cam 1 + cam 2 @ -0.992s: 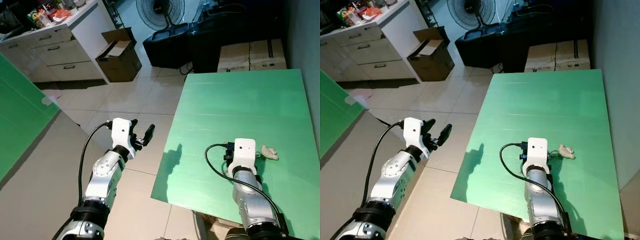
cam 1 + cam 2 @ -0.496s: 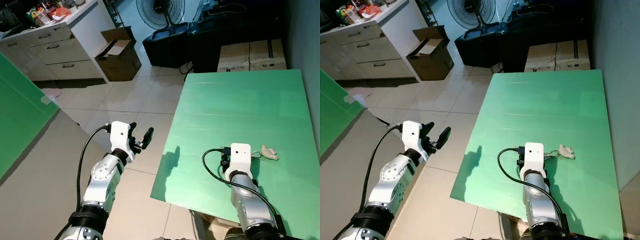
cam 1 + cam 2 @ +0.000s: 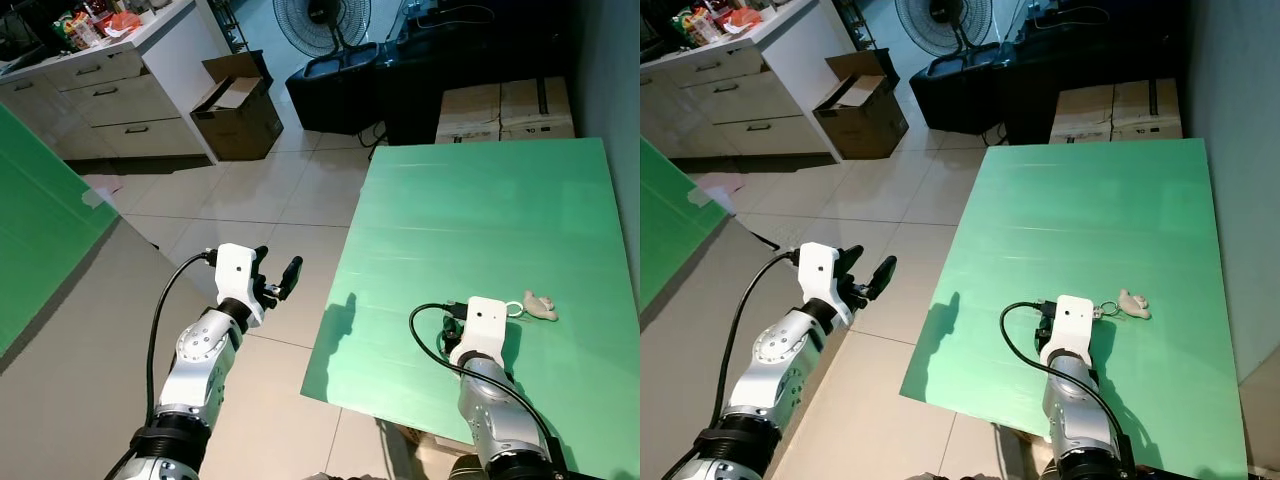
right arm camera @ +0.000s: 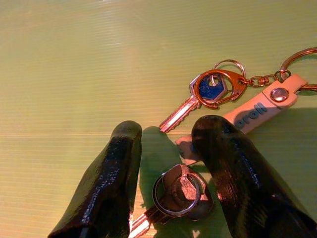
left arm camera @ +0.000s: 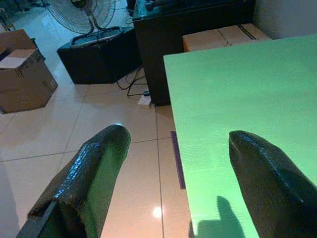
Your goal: Hang keys on a hook
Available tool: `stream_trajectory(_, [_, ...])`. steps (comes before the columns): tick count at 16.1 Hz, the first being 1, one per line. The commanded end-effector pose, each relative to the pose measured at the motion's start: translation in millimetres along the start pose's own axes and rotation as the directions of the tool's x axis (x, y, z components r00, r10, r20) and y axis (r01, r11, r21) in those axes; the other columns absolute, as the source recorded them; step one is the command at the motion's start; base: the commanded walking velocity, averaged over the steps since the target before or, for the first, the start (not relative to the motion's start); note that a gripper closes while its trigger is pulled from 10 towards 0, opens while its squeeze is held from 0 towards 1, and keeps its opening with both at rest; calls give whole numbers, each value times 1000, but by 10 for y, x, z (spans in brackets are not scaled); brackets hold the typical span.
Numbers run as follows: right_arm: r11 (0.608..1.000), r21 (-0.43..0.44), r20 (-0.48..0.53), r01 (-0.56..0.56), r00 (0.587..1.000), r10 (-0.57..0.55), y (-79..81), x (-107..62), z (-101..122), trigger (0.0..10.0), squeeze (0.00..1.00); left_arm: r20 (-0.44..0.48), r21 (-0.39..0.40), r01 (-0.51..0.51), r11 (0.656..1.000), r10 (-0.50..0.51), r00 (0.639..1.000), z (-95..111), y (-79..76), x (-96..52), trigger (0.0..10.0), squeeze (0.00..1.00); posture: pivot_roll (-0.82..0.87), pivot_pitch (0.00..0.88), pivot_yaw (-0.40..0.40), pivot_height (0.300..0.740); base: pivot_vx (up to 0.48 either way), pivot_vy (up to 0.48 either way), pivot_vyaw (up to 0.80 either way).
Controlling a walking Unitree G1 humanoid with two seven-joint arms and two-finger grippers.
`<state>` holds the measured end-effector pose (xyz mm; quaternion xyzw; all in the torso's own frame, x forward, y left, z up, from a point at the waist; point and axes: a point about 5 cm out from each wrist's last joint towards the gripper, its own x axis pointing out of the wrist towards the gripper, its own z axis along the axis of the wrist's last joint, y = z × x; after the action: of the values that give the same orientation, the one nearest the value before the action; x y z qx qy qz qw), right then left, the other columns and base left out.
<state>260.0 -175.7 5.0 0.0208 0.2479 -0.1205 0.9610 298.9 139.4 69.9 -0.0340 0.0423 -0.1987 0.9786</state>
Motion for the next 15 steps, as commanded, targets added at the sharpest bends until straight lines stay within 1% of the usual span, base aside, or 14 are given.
stream_trajectory(1, [999,33,-46,-15,999,16,98,-30,-98,10000,0,-17,20,-26,999,26,1000,-7,105,-64,10000,0,-260,47,361,740,0,0,0])
stream_trajectory(2, [999,36,-48,-6,999,8,90,-32,-102,10000,0,-18,21,-23,1000,24,1000,-7,97,-60,10000,0,-264,47,359,740,0,0,0])
stream_trajectory(3, [998,68,-61,1,998,3,84,-36,-122,10000,0,-17,19,-21,1000,22,1000,-6,89,-57,10000,0,-264,47,358,740,0,0,0])
stream_trajectory(4, [994,114,-98,-3,995,14,98,-45,-179,10000,0,-18,18,-21,1000,21,1000,-8,86,-56,10000,0,-262,48,358,740,0,0,0])
stream_trajectory(5, [992,126,-131,-18,991,35,143,-61,-233,10000,0,-19,19,-19,1000,19,1000,-9,88,-61,10000,0,-262,48,357,740,0,0,0])
stream_trajectory(7, [989,115,-171,-96,978,115,277,-127,-286,10000,0,-20,21,-23,999,24,1000,-3,108,-65,10000,0,-260,49,355,740,0,0,0])
stream_trajectory(8, [987,107,-184,-120,973,138,306,-152,-304,10000,0,-20,22,-24,999,25,999,-1,111,-65,10000,0,-260,50,353,740,0,0,0])
stream_trajectory(9, [982,87,-213,-167,960,183,351,-230,-351,10000,0,-19,22,-26,999,27,999,4,111,-63,10000,0,-260,53,351,740,0,0,0])
stream_trajectory(11, [977,75,-239,-201,947,214,360,-305,-394,10000,0,-19,24,-25,999,25,999,9,111,-64,10000,0,-263,58,351,740,0,0,0])
stream_trajectory(12, [975,57,-234,-213,947,221,332,-321,-384,10000,0,-20,23,-25,999,25,999,10,112,-58,10000,0,-268,58,351,740,0,0,0])
stream_trajectory(13, [982,39,-237,-186,953,190,258,-301,-390,10000,0,-21,21,-24,999,24,999,8,105,-49,10000,0,-272,57,352,740,0,0,0])
stream_trajectory(15, [993,-27,-252,-117,962,107,45,-269,-433,10000,0,-18,17,-18,1000,19,1000,6,75,-26,10000,0,-276,54,355,740,0,0,0])
